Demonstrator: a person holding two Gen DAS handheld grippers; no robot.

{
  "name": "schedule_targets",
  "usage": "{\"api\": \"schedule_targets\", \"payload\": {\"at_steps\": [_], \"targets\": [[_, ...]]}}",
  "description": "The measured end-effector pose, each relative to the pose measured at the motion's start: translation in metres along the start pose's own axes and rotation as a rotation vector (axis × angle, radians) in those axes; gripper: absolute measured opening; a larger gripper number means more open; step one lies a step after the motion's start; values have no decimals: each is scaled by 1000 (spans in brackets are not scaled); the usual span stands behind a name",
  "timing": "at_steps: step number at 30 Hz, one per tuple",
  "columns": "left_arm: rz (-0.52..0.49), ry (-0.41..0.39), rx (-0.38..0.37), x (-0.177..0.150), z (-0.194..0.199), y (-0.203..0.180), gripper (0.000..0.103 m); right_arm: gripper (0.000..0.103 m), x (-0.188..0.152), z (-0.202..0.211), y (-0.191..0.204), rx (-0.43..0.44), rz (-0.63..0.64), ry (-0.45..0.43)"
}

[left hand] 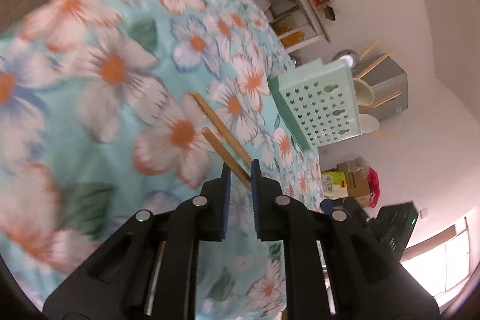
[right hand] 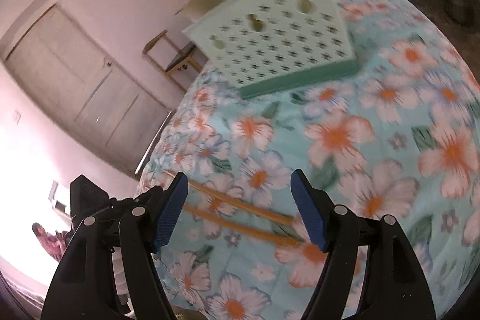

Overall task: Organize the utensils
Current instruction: 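Grasp the other chopstick with the right gripper while the left lifts its chopstick, then carry both chopsticks upright to the green holder and drop the left one in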

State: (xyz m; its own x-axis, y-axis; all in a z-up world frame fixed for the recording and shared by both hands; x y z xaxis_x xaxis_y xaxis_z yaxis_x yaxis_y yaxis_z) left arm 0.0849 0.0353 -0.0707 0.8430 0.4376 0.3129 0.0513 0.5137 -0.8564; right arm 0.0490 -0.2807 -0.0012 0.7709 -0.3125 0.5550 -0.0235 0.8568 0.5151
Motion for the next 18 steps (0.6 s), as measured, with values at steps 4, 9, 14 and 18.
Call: {"api": "schedule_targets", "payload": {"at_steps": [4,9,14,18], "targets": [[-50,-101,23,11,41,0,11,69,14,-22,42,36,198,47],[-117,-242,73,33,98,-4,10,62,25,-57,91,63,409,104],[-141,-382,96,51,157,-6,7,54,22,-96,131,81,586,185],[-145,-440,93,59,184,-9,5,49,9,-124,148,28,698,224]]}}
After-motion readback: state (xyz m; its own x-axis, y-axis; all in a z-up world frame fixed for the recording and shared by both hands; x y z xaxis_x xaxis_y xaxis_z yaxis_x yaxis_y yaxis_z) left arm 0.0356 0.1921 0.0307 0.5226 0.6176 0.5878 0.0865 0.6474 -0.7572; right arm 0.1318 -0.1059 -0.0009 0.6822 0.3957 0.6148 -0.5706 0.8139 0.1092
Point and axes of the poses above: each gripper's, at about its wrist camera, not at the fingertips, and z roughly against the way its jaws point, y to its left, x to its top, the point moved 1 cm from there along -z, roughly the way its jaws point, and after that the axes turned 5 degrees about -x, right-handed, at the moved point
